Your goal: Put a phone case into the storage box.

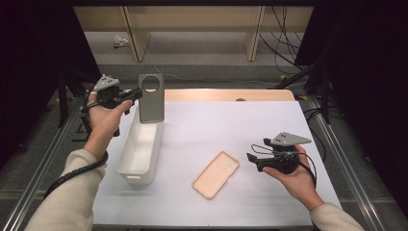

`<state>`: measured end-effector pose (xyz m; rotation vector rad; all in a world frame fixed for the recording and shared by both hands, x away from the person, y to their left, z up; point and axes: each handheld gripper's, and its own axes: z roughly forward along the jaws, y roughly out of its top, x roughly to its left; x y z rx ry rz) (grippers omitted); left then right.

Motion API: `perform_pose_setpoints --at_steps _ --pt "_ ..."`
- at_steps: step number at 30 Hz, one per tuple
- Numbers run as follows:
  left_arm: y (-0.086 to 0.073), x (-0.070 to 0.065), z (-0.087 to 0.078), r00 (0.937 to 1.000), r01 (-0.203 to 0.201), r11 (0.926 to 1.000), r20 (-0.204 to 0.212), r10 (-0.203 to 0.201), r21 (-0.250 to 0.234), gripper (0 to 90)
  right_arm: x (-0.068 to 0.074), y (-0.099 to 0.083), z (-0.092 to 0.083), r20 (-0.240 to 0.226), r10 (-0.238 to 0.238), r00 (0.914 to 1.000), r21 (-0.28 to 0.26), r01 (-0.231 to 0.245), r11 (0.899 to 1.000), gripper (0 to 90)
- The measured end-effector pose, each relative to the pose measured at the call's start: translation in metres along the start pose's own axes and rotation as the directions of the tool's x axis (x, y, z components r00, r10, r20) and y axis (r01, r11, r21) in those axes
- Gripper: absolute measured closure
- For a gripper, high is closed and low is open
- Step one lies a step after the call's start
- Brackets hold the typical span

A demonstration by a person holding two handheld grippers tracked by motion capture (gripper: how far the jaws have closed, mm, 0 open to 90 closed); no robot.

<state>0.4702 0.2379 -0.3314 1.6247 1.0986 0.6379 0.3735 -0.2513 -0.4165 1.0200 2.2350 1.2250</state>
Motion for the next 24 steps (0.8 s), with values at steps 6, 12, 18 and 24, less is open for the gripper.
perform_pose_setpoints --at_steps 6,12,18,24 --pt "0.0 0.003 0.002 1.0 0.001 1.0 -0.003 -0.001 0.006 82.9 0.0 0.0 0.0 -0.002 0.0 1.0 0.001 0.0 1.0 16.4" --pt "-0.002 0.007 0.005 0.9999 0.004 0.9999 -0.01 -0.004 0.013 82.8 0.0 0.0 0.0 -0.001 0.003 1.0 -0.001 -0.003 1.0 16.4" --pt "-0.003 0.011 0.007 0.9998 0.003 0.9998 -0.019 -0.003 0.02 82.8 0.0 0.0 0.0 -0.001 0.003 1.0 0.0 -0.003 1.0 16.4" --pt "-0.003 0.014 0.01 0.9997 -0.001 0.9997 -0.023 0.001 0.026 82.8 0.0 0.0 0.0 -0.001 0.003 1.0 0.002 -0.003 1.0 16.4"
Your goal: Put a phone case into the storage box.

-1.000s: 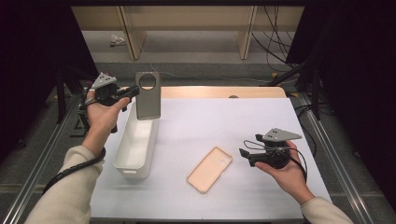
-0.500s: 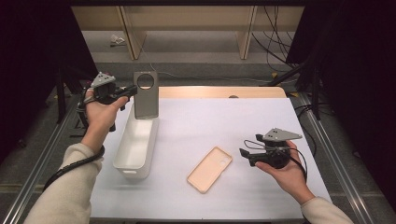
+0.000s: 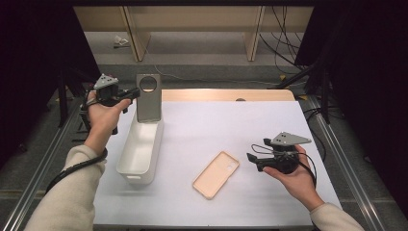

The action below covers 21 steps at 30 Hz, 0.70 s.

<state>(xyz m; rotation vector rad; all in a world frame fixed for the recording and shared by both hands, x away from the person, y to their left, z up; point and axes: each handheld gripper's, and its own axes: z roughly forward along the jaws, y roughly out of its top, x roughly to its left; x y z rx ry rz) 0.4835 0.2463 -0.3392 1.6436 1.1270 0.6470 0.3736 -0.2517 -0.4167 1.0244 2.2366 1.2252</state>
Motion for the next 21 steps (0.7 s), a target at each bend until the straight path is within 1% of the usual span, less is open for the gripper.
perform_pose_setpoints --at_steps 8,14,21 --pt "-0.0004 0.0041 0.0052 1.0 -0.004 1.0 -0.005 0.004 0.005 82.8 -0.0001 -0.0001 0.0 -0.001 0.002 1.0 0.0 -0.002 1.0 16.4" --pt "0.0039 0.0062 0.0069 0.9999 -0.011 0.9999 -0.007 0.011 0.005 82.8 -0.0003 -0.0002 0.0 -0.001 0.002 1.0 -0.001 -0.002 1.0 16.4" --pt "0.0071 0.0086 0.0091 0.9995 -0.024 0.9997 -0.02 0.024 0.011 82.8 -0.0008 -0.0003 0.0 0.0 0.002 1.0 -0.002 -0.002 1.0 16.4"
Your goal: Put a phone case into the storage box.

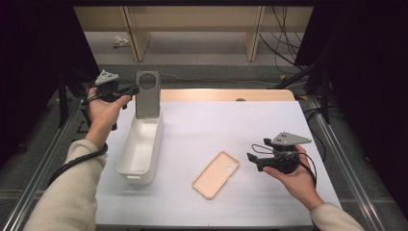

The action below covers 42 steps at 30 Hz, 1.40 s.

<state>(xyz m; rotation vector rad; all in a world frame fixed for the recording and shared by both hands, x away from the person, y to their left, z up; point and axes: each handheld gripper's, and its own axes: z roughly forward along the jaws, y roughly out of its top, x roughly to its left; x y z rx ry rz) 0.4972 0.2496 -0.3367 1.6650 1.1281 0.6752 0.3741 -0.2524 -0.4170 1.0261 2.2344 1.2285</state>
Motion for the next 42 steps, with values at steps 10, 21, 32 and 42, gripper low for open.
perform_pose_setpoints --at_steps 10,21,32,42 --pt "-0.001 0.005 0.007 1.0 -0.001 1.0 -0.008 0.001 0.009 82.8 0.0 0.0 0.0 0.001 0.004 1.0 -0.002 -0.004 1.0 16.4" --pt "-0.006 0.01 0.016 0.9997 -0.008 0.9994 -0.024 0.008 0.033 82.8 -0.001 0.0 0.0 -0.001 0.003 1.0 -0.002 -0.003 1.0 16.4" --pt "-0.015 0.018 0.029 0.9995 -0.006 0.9984 -0.03 0.008 0.056 82.8 -0.001 0.0 0.001 0.0 0.003 1.0 -0.003 -0.003 1.0 16.4" --pt "-0.018 0.022 0.039 0.9996 -0.003 0.9975 -0.026 0.005 0.07 82.7 -0.001 0.0 0.001 -0.001 0.005 1.0 -0.001 -0.005 1.0 16.4"
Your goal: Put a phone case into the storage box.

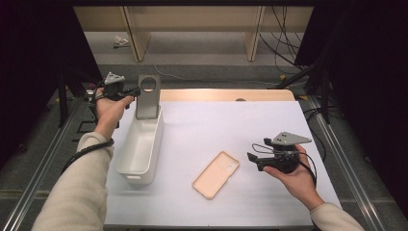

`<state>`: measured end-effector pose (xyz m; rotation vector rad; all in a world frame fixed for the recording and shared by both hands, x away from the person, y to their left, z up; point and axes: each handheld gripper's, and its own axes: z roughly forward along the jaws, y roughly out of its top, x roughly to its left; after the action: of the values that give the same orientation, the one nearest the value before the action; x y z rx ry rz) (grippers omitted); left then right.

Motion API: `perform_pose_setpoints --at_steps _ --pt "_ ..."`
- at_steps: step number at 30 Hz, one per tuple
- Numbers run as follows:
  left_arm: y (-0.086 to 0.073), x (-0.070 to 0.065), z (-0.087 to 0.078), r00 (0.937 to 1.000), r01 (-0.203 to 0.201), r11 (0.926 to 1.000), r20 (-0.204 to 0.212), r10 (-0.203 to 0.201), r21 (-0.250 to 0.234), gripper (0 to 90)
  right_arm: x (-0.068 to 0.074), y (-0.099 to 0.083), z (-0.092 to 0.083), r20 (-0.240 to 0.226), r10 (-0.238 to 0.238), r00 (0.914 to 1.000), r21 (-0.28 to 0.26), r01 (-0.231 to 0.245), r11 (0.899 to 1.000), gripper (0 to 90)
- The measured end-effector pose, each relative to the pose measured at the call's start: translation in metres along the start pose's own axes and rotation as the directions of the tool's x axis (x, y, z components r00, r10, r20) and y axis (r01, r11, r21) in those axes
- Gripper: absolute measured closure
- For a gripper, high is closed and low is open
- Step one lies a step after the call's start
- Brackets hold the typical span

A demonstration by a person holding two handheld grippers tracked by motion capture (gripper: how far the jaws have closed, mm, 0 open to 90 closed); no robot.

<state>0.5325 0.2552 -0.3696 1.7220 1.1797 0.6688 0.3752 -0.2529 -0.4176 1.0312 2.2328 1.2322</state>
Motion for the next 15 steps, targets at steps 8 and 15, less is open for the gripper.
perform_pose_setpoints --at_steps 8,15 --pt "-0.0059 0.0021 0.004 0.9999 0.013 0.9999 -0.001 -0.013 0.011 82.7 0.0 -0.0001 0.0001 -0.001 0.0 1.0 0.0 0.0 1.0 16.4" --pt "-0.0091 0.0042 0.0048 0.9997 0.022 0.9996 -0.003 -0.022 0.016 82.7 0.0003 0.0 0.0003 -0.001 0.0 1.0 0.001 0.0 1.0 16.4"
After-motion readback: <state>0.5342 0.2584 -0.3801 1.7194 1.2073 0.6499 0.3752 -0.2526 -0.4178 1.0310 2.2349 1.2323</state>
